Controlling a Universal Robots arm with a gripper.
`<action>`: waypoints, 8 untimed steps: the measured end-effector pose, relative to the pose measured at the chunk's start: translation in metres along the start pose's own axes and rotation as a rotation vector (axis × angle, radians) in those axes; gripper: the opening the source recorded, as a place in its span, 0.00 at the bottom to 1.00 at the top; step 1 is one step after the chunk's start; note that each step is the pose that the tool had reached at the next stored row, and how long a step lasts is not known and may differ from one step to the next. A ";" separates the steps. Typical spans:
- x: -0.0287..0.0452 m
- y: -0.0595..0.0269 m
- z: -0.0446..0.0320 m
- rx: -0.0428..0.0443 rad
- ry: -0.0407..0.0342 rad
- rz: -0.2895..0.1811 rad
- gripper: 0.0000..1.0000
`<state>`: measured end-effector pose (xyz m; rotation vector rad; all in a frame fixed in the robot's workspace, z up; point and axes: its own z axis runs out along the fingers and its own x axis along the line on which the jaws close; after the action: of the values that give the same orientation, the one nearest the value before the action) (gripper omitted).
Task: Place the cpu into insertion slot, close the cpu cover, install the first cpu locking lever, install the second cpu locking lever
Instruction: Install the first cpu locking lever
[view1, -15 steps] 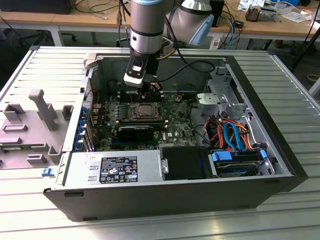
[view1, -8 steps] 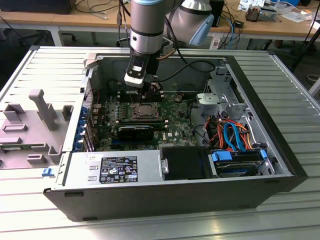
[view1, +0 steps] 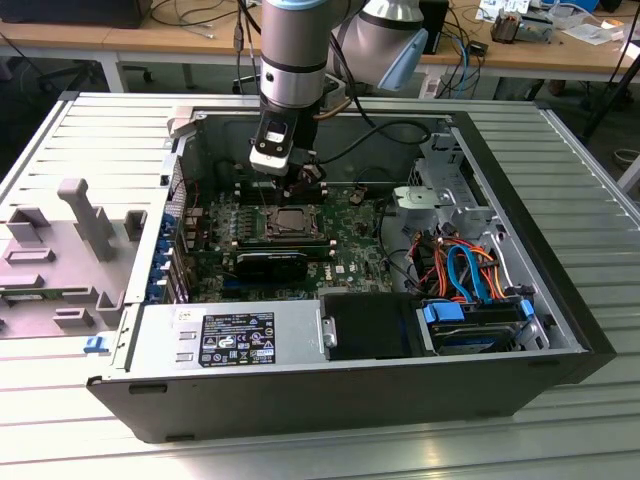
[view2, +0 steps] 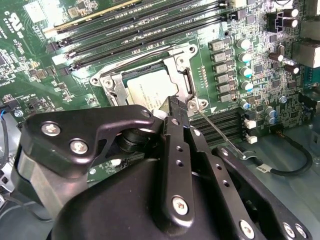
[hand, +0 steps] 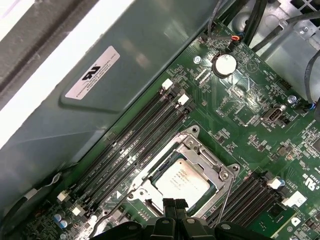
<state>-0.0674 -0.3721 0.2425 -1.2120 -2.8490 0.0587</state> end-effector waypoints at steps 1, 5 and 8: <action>0.0000 0.0000 0.0000 0.0000 -0.0001 -0.001 0.11; 0.0000 0.0000 0.0000 0.0003 -0.0004 -0.008 0.11; 0.0000 0.0000 0.0000 0.0004 -0.0008 -0.015 0.11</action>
<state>-0.0674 -0.3721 0.2425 -1.1908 -2.8583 0.0592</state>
